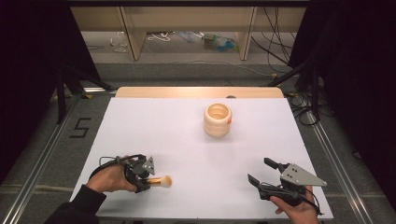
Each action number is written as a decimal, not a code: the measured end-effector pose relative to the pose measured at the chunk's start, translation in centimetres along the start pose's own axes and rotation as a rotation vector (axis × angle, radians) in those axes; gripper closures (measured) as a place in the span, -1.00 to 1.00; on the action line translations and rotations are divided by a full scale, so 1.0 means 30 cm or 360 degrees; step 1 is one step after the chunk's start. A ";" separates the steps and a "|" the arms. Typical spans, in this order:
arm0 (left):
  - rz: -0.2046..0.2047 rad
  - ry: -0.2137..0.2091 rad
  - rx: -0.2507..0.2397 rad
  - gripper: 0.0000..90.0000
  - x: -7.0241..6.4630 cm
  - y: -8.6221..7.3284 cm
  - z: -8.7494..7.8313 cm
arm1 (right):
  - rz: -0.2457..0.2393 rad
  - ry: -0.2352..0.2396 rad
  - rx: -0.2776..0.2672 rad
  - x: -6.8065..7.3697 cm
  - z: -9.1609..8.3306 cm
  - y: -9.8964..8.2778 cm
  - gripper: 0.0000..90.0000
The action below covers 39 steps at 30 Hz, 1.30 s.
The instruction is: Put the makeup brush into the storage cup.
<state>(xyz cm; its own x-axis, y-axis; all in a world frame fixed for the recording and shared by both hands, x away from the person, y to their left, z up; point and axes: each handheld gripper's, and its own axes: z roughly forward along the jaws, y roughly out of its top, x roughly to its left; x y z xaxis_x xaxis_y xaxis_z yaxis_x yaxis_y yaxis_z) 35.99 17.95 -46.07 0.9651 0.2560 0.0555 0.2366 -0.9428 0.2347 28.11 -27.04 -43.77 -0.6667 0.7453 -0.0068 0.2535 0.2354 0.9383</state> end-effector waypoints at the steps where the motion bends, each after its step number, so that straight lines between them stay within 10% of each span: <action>1: -0.0005 -0.0010 -0.0001 0.40 0.000 0.000 0.001 | -0.0001 -0.0005 0.0019 0.001 -0.004 0.001 -0.54; 25: 0.0036 -0.0005 -0.0005 0.65 0.006 -0.002 -0.009 | -0.0003 -0.0006 0.0022 0.000 -0.004 0.002 -0.54; 39: -0.0124 0.0078 -0.0282 0.65 0.011 0.019 -0.096 | 0.0005 0.0001 0.0001 0.000 0.001 0.000 -0.54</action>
<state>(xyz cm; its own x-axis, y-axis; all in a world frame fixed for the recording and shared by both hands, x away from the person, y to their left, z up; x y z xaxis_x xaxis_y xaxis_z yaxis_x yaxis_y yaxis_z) 36.11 18.11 -43.14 0.9371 0.3406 0.0766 0.2825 -0.8687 0.4070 28.12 -27.02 -43.78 -0.6666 0.7454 -0.0037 0.2557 0.2334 0.9382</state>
